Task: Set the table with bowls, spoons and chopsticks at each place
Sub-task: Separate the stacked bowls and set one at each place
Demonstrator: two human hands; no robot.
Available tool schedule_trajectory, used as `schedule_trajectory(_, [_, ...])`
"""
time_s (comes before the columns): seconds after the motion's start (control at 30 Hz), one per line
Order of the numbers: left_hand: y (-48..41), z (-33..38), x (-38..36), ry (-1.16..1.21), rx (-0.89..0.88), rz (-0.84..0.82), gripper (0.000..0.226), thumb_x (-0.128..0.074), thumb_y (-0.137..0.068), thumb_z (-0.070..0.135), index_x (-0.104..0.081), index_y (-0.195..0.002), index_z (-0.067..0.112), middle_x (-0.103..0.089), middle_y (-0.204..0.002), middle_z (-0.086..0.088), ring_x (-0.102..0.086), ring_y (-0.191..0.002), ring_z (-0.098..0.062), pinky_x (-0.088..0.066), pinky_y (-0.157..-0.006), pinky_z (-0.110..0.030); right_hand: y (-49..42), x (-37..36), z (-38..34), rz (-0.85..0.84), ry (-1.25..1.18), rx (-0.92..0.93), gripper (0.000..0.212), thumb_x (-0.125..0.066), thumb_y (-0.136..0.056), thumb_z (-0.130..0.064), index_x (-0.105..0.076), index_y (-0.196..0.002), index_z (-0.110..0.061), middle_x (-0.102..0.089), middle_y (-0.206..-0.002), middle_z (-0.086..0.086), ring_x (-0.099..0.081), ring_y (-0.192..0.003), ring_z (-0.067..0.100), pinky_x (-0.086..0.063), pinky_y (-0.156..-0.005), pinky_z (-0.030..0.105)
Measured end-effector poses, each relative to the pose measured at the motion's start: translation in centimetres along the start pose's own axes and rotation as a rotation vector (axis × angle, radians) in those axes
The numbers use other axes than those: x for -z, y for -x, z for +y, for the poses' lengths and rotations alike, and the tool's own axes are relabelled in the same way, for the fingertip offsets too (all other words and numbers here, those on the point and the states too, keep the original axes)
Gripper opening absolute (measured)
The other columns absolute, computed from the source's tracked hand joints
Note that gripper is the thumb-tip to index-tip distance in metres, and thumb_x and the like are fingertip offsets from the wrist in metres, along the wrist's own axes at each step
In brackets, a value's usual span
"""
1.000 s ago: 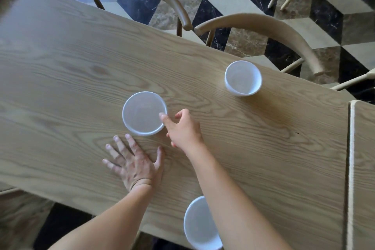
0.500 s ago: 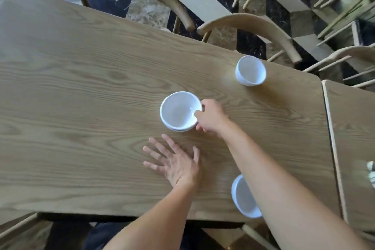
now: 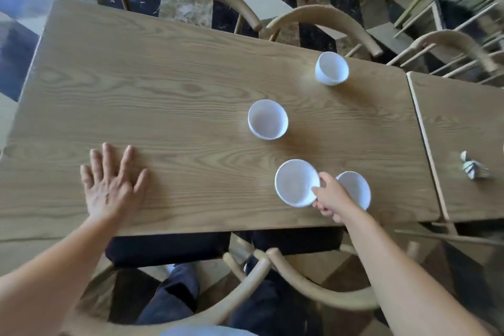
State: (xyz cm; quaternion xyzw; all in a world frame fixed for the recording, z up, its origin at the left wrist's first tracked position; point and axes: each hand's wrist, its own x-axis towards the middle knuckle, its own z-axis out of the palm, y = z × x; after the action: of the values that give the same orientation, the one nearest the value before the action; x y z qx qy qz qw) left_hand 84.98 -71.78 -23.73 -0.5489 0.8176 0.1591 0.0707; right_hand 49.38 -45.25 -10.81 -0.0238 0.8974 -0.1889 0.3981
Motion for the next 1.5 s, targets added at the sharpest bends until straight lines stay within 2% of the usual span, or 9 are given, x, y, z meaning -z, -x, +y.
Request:
schedule_trajectory(0.23, [-0.2, -4.5, 1.2, -0.024, -0.009, -0.023, 0.07, -0.026, -0.097, 0.065, -0.014, -0.158, 0.034, 0.002, -0.168, -0.01, 0.008, -0.154, -0.03, 0.007, -0.12, -0.049, 1.5, -3.3, 1.4, -0.049, -0.064, -0.105, 0.038, -0.034, -0.094, -0.002, -0.046, -0.124, -0.022, -0.051, -0.078, 0.011, -0.038, -0.034, 0.006, -0.018, -0.035, 0.018])
schedule_trajectory(0.37, [0.0, -4.8, 1.4, -0.032, -0.034, -0.028, 0.071, -0.024, -0.097, 0.066, -0.01, -0.159, 0.034, 0.007, -0.168, -0.009, 0.011, -0.154, -0.029, 0.008, -0.12, -0.049, 1.9, -6.1, -1.1, -0.041, -0.056, -0.03, 0.048, -0.034, -0.091, 0.0, -0.049, -0.131, -0.021, -0.051, -0.073, 0.008, -0.039, -0.039, 0.01, -0.019, -0.034, 0.018])
schedule_trajectory(0.63, [-0.4, -5.0, 1.9, -0.011, -0.044, -0.091, 0.066, -0.018, -0.099, 0.061, 0.001, -0.158, 0.039, 0.017, -0.167, -0.005, 0.02, -0.152, -0.025, 0.015, -0.12, -0.048, 4.9, -16.3, -8.2, -0.194, 0.008, 0.125, 0.061, -0.033, -0.089, -0.002, -0.041, -0.143, -0.029, -0.053, -0.065, 0.007, -0.038, -0.041, 0.012, -0.022, -0.035, 0.016])
schedule_trajectory(0.93, [-0.9, -6.2, 2.6, 0.193, -0.077, -0.086, 0.054, -0.033, -0.104, 0.029, -0.023, -0.156, 0.039, -0.001, -0.169, -0.004, 0.009, -0.155, -0.024, 0.007, -0.122, -0.046, 7.7, -23.1, -13.1, -0.26, 0.0, 0.221, 0.056, -0.035, -0.089, -0.003, -0.05, -0.136, -0.031, -0.058, -0.071, 0.008, -0.041, -0.041, 0.013, -0.028, -0.037, 0.021])
schedule_trajectory(1.13, [-0.9, -6.1, 2.6, 0.196, -0.098, -0.107, 0.054, -0.031, -0.104, 0.033, -0.02, -0.157, 0.038, 0.004, -0.169, -0.005, 0.012, -0.154, -0.026, 0.009, -0.122, -0.048, 8.0, -23.6, -13.4, -0.283, -0.027, 0.217, 0.048, -0.04, -0.092, -0.008, -0.052, -0.132, -0.03, -0.058, -0.071, 0.008, -0.04, -0.04, 0.013, -0.027, -0.037, 0.02])
schedule_trajectory(1.2, [-1.0, -6.0, 2.7, 0.178, -0.081, -0.118, 0.056, -0.035, -0.102, 0.029, -0.022, -0.156, 0.037, 0.002, -0.169, -0.005, 0.011, -0.154, -0.026, 0.007, -0.121, -0.048, 7.8, -23.1, -13.2, -0.336, -0.038, 0.205, 0.041, -0.05, -0.094, -0.02, -0.049, -0.135, -0.029, -0.061, -0.07, 0.007, -0.039, -0.04, 0.012, -0.026, -0.036, 0.019])
schedule_trajectory(1.3, [-1.6, -5.8, 3.7, 0.128, -0.08, -0.061, 0.051, -0.044, -0.094, 0.033, -0.038, -0.144, 0.038, -0.021, -0.159, -0.005, -0.013, -0.146, -0.033, -0.01, -0.117, -0.051, 6.7, -20.7, -12.3, -0.357, -0.047, 0.157, 0.06, -0.06, -0.091, -0.048, -0.041, -0.14, -0.019, -0.066, -0.078, 0.008, -0.038, -0.04, 0.01, -0.024, -0.034, 0.016])
schedule_trajectory(1.4, [-3.8, -5.0, 4.6, 0.153, -0.032, 0.061, 0.054, -0.043, -0.088, 0.047, -0.044, -0.139, 0.027, -0.031, -0.149, -0.014, -0.027, -0.134, -0.04, -0.02, -0.111, -0.054, 3.5, -15.6, -10.9, -0.181, -0.266, 0.021, 0.053, -0.056, -0.093, -0.05, -0.054, -0.119, -0.003, -0.066, -0.078, 0.011, -0.033, -0.038, 0.009, -0.02, -0.033, 0.017])
schedule_trajectory(1.5, [-5.6, -4.1, 3.6, 0.13, 0.065, 0.108, 0.066, -0.043, -0.095, 0.054, -0.028, -0.154, 0.026, -0.014, -0.163, -0.018, -0.009, -0.149, -0.042, -0.008, -0.119, -0.056, 0.7, -10.6, -10.2, -0.036, -0.544, -0.112, 0.034, -0.056, -0.096, -0.044, -0.054, -0.097, -0.01, -0.068, -0.087, 0.017, -0.03, -0.037, 0.008, -0.017, -0.031, 0.017])
